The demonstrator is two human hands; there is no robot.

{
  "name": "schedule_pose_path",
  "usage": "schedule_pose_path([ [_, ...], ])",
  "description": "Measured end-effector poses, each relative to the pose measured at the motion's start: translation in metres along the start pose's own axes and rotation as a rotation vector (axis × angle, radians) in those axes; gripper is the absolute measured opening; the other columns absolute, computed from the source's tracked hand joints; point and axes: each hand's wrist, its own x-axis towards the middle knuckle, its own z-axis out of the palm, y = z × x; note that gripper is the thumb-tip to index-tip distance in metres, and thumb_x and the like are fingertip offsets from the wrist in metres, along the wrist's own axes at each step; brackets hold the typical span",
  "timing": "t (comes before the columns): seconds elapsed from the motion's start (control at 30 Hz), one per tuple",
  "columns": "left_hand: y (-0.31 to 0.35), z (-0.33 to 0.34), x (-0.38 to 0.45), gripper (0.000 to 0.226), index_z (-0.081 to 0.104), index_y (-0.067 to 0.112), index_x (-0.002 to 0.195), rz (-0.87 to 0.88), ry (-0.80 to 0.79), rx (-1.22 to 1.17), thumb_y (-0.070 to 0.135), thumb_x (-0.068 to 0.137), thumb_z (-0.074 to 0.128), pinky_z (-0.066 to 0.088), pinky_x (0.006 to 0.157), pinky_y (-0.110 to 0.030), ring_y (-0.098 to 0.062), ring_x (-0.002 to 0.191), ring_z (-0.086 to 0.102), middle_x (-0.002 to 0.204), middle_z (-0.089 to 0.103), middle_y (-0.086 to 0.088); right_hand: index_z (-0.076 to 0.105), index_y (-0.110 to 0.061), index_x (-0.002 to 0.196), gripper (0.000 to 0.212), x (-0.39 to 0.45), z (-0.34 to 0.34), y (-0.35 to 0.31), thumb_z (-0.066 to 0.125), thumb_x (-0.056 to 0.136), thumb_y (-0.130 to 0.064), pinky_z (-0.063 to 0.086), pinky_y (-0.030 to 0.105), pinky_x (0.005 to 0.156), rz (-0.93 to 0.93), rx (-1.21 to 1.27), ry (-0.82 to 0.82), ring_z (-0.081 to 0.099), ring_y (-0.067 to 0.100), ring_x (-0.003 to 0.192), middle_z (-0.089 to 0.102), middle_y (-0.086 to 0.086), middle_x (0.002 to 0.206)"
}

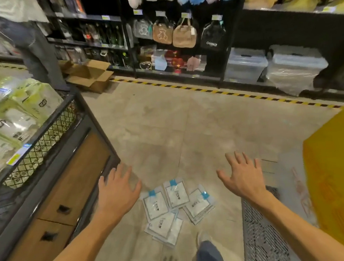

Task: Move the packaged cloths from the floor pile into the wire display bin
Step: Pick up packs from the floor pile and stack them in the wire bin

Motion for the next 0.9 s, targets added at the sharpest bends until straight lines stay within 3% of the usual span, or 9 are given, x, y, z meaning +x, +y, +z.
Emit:
schedule_pose_path([
  [0.17, 0.004, 0.044, 0.049, 0.072, 0.027, 0.028, 0.161, -0.135, -0.075, -0.016, 0.064, 0.099, 0.023, 0.02, 0.122, -0.055, -0.025, 0.153, 0.027, 0.165, 0.032, -0.005, 0.035, -0.024, 0.158, 0.074, 0.091, 0.044, -0.007, 0.039, 0.097, -0.068, 0.017, 0.057, 0.124, -0.112, -0.07, -0.1, 0.025, 0.034, 0.154, 0.033, 0.009, 0.165],
  [0.3, -0.004, 0.098, 0.08, 0.079, 0.037, 0.023, 0.156, -0.192, -0.121, -0.012, 0.064, 0.091, 0.019, 0.028, 0.119, -0.06, -0.027, 0.146, 0.039, 0.158, 0.043, -0.008, 0.05, -0.018, 0.149, 0.08, 0.141, 0.097, -0.015, 0.035, 0.089, -0.069, 0.031, 0.063, 0.116, -0.163, -0.09, -0.137, 0.043, 0.041, 0.143, 0.05, 0.014, 0.153],
  [0.4, -0.016, 0.155, 0.11, 0.084, 0.029, 0.025, 0.16, -0.225, -0.189, 0.008, 0.066, 0.089, 0.01, 0.021, 0.122, -0.057, -0.026, 0.15, 0.034, 0.163, 0.036, -0.006, 0.06, -0.015, 0.141, 0.079, 0.176, 0.154, -0.024, 0.034, 0.087, -0.067, 0.039, 0.065, 0.109, -0.192, -0.13, -0.17, 0.054, 0.044, 0.132, 0.06, 0.017, 0.143],
  [0.5, -0.031, 0.234, 0.147, 0.079, 0.011, 0.03, 0.163, -0.243, -0.287, 0.027, 0.067, 0.094, 0.007, 0.011, 0.126, -0.055, -0.023, 0.156, 0.018, 0.17, 0.018, -0.003, 0.063, -0.013, 0.139, 0.078, 0.208, 0.235, -0.028, 0.032, 0.089, -0.064, 0.042, 0.065, 0.106, -0.194, -0.16, -0.188, 0.057, 0.044, 0.129, 0.062, 0.019, 0.14],
  [0.57, -0.04, 0.294, 0.166, 0.072, 0.006, 0.031, 0.163, -0.249, -0.337, 0.017, 0.064, 0.1, 0.017, 0.01, 0.126, -0.053, -0.024, 0.157, 0.013, 0.171, 0.011, -0.002, 0.059, -0.014, 0.144, 0.08, 0.228, 0.298, -0.028, 0.029, 0.09, -0.065, 0.04, 0.063, 0.109, -0.173, -0.166, -0.204, 0.054, 0.043, 0.133, 0.059, 0.018, 0.145],
  [0.7, -0.056, 0.428, 0.199, 0.07, 0.0, 0.032, 0.164, -0.263, -0.411, 0.017, 0.061, 0.103, 0.018, 0.007, 0.125, -0.05, -0.023, 0.158, 0.01, 0.172, 0.005, -0.002, 0.037, -0.02, 0.159, 0.075, 0.26, 0.43, -0.031, 0.031, 0.099, -0.065, 0.024, 0.056, 0.122, -0.165, -0.217, -0.279, 0.036, 0.037, 0.149, 0.039, 0.012, 0.163],
  [0.9, -0.073, 0.625, 0.242, 0.069, 0.016, 0.028, 0.163, -0.256, -0.418, 0.022, 0.056, 0.101, 0.029, 0.016, 0.122, -0.051, -0.024, 0.154, 0.022, 0.17, 0.019, -0.004, 0.031, -0.019, 0.16, 0.075, 0.299, 0.632, -0.031, 0.034, 0.1, -0.065, 0.023, 0.055, 0.123, -0.2, -0.261, -0.329, 0.032, 0.036, 0.15, 0.035, 0.012, 0.164],
])
